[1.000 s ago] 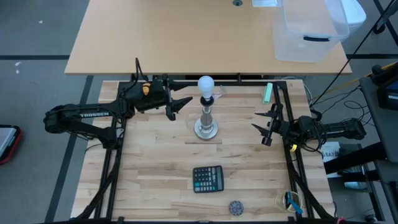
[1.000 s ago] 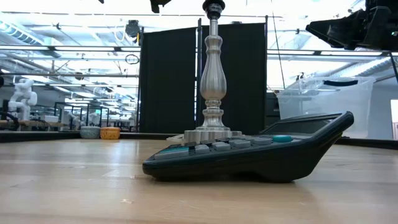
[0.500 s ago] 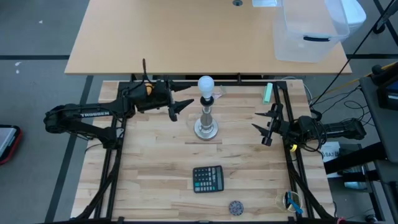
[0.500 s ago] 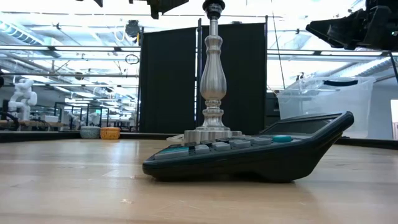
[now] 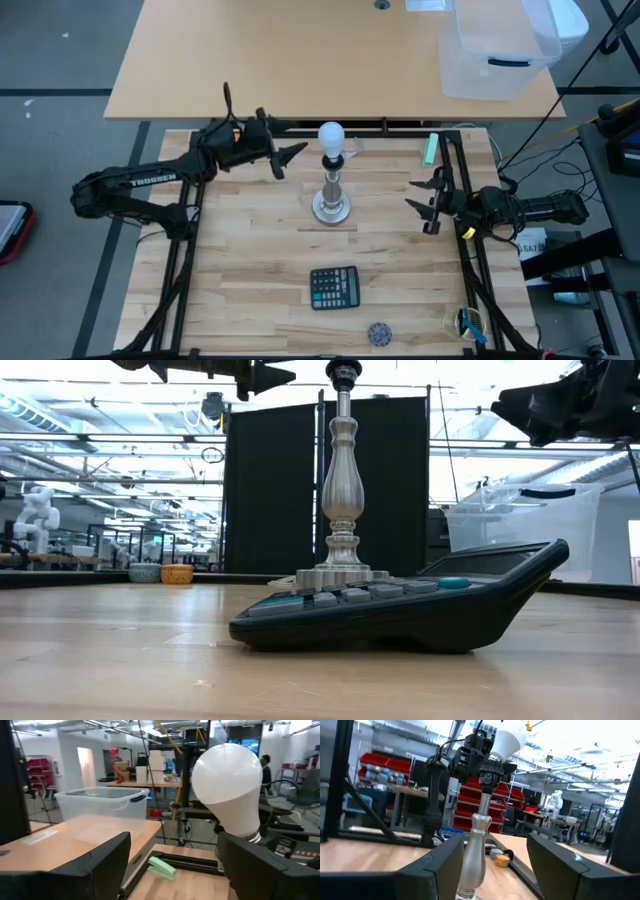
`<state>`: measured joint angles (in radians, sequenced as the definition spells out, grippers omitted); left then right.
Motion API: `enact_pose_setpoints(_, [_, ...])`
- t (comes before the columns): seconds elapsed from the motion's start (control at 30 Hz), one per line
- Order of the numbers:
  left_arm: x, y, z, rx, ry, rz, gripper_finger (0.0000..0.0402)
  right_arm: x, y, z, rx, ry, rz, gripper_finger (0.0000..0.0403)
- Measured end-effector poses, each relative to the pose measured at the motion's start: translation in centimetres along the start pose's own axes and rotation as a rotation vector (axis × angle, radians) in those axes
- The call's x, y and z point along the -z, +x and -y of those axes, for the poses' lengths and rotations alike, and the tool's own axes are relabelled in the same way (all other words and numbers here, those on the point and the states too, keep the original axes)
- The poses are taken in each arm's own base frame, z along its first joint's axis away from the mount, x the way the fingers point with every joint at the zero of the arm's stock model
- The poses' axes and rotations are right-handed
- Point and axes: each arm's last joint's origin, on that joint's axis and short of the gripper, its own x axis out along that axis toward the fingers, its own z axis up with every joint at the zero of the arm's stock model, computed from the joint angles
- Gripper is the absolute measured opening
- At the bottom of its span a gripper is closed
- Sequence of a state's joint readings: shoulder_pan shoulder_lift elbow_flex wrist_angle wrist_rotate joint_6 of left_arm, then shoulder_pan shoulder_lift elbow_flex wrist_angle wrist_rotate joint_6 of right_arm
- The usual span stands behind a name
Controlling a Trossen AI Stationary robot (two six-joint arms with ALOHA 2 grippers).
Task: Screw lightbulb
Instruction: Insert the light bulb into the lamp
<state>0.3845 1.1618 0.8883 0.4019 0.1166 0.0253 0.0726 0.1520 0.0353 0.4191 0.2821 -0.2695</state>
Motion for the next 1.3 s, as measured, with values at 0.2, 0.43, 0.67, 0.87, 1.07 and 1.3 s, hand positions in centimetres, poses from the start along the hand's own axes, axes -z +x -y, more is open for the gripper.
enact_pose_setpoints(0.2, [-0.2, -0.1, 0.0, 0.123, 0.01, 0.022, 0.0302, -0.7, 0.0, 0.2, 0.015, 0.184, 0.077, 0.0212])
enact_pose_setpoints(0.43, [-0.1, -0.1, 1.3, 0.27, 0.098, 0.023, 0.0302, -0.8, 0.0, 0.2, 0.016, 0.197, 0.083, 0.0212])
enact_pose_setpoints(0.67, [0.1, 0.0, 2.1, 0.236, 0.176, 0.013, 0.0302, -1.0, -0.1, 0.3, 0.024, 0.221, 0.107, 0.0212])
enact_pose_setpoints(0.87, [0.0, 0.1, 1.9, 0.112, 0.242, 0.01, 0.0302, -1.3, -0.1, 0.4, 0.031, 0.2, 0.13, 0.0212])
enact_pose_setpoints(1.07, [0.0, 0.1, 1.5, 0.094, 0.161, 0.008, 0.0302, -1.5, 0.0, 0.6, 0.085, 0.193, 0.123, 0.0212])
enact_pose_setpoints(1.3, [-0.4, 0.0, 0.8, 0.118, 0.059, 0.019, 0.0302, -2.8, 0.1, 0.9, 0.097, 0.178, 0.153, 0.0212])
